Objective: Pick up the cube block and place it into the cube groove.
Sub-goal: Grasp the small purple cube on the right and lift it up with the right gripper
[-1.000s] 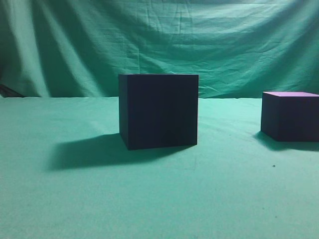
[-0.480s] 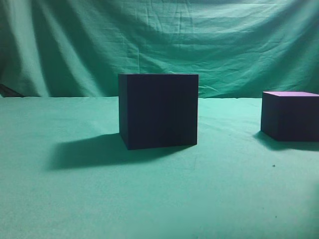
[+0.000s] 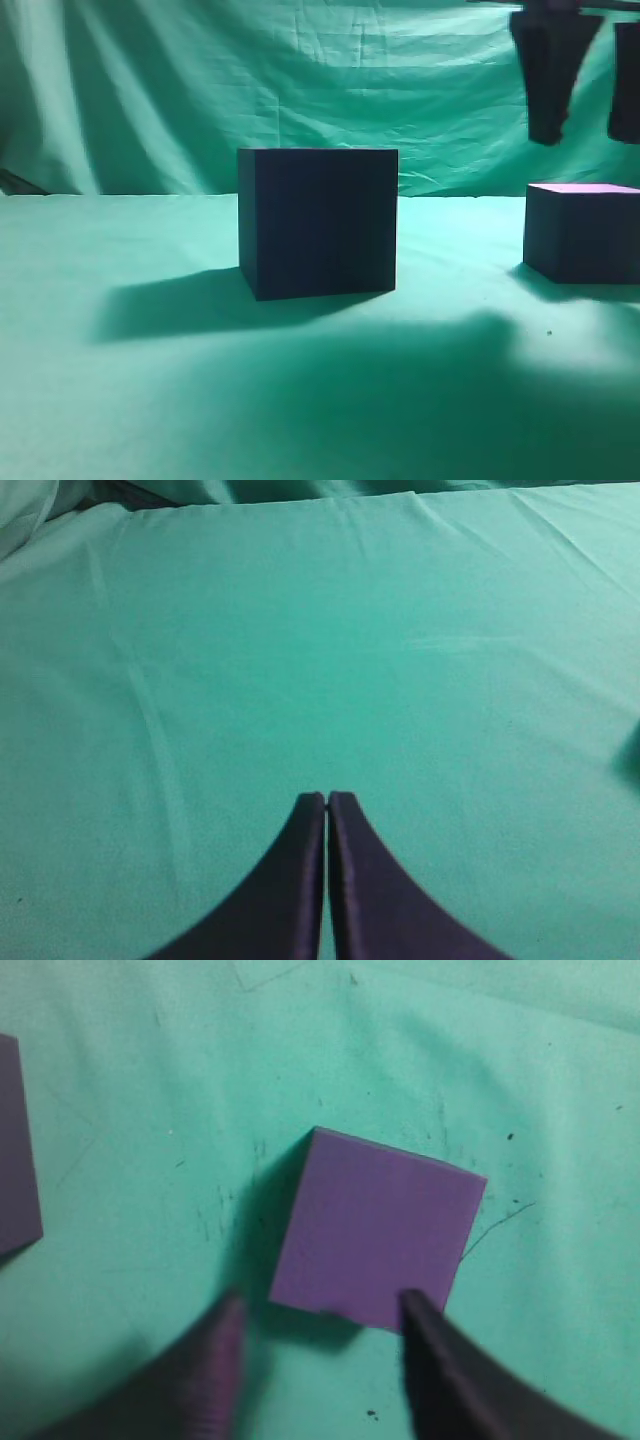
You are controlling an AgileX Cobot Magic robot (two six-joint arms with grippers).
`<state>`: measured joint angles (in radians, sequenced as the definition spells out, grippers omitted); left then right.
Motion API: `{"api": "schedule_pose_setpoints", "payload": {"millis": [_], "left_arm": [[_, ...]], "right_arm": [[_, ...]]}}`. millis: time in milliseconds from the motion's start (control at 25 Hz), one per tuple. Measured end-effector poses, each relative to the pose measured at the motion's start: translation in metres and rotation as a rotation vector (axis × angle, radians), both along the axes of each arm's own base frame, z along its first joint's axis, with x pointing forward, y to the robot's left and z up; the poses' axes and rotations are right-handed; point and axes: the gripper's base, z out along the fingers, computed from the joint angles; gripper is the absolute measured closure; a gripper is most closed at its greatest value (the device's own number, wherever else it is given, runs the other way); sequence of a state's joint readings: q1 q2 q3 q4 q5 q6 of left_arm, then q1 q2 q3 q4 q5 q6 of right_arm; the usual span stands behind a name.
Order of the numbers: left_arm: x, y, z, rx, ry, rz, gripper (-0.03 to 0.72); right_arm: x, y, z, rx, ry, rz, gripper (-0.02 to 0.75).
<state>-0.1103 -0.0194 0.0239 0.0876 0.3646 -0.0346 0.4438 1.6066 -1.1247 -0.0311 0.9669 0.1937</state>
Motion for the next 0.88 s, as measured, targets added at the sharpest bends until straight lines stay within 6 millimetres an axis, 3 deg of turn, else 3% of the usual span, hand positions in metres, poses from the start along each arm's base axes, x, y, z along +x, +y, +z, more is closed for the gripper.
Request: {"api": "schedule_pose_setpoints", "payload": {"millis": [120, 200, 360, 600, 680, 720, 840, 880], "left_arm": [[0.000, 0.000, 0.000, 0.000, 0.000, 0.000, 0.688], [0.000, 0.000, 0.000, 0.000, 0.000, 0.000, 0.688], [0.000, 0.000, 0.000, 0.000, 0.000, 0.000, 0.688], [0.000, 0.000, 0.000, 0.000, 0.000, 0.000, 0.688], [0.000, 0.000, 0.000, 0.000, 0.000, 0.000, 0.688], [0.000, 0.000, 0.000, 0.000, 0.000, 0.000, 0.688], [0.000, 0.000, 0.000, 0.000, 0.000, 0.000, 0.688], [0.000, 0.000, 0.000, 0.000, 0.000, 0.000, 0.688]], "right_arm": [[0.002, 0.000, -0.001, 0.005, -0.011, -0.066, 0.183], [0.005, 0.000, -0.002, 0.013, -0.034, -0.098, 0.113], [0.010, -0.002, -0.006, -0.013, -0.057, -0.130, 0.122], [0.019, 0.001, -0.032, -0.051, 0.001, -0.158, 0.122], [0.020, 0.002, -0.036, -0.055, 0.011, -0.163, 0.188], [0.021, 0.002, -0.038, -0.059, 0.015, -0.164, 0.176], [0.021, 0.002, -0.039, -0.063, 0.015, -0.164, 0.306], [0.021, 0.002, -0.039, -0.063, 0.015, -0.164, 0.301]]}}
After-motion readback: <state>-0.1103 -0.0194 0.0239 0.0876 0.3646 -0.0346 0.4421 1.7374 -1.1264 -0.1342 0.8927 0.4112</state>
